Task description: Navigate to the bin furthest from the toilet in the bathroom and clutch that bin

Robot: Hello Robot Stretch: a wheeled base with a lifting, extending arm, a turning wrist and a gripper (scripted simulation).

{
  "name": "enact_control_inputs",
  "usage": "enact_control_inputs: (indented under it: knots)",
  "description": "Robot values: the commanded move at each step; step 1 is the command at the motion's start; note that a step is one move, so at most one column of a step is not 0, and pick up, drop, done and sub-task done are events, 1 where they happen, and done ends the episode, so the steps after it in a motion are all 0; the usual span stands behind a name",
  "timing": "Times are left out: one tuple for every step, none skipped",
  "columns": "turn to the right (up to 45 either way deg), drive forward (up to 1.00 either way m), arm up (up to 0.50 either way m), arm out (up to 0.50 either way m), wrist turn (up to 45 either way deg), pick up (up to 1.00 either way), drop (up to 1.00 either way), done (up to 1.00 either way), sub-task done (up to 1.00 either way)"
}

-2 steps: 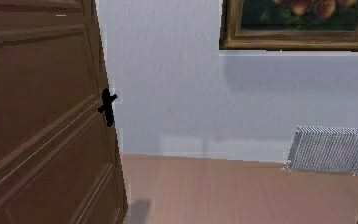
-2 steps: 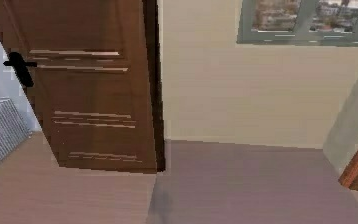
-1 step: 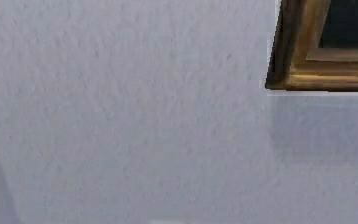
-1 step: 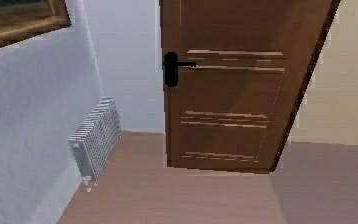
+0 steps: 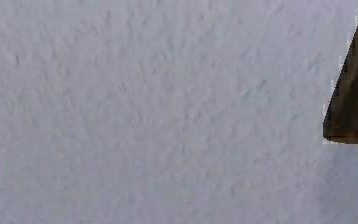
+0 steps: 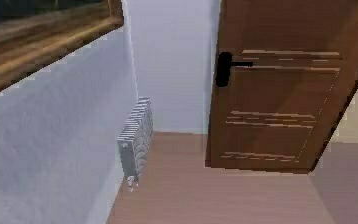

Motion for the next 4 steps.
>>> enact_control_inputs:
  knots:
    - [-45.0,0.0,0.0,0.0,0.0,0.0,0.0,0.0,0.0]
    - [-33.0,0.0,0.0,0.0,0.0,0.0,0.0,0.0,0.0]
    - [0.0,0.3,0.0,0.0,0.0,0.0,0.0,0.0,0.0]
    - [-9.0,0.0,0.0,0.0,0.0,0.0,0.0,0.0,0.0]
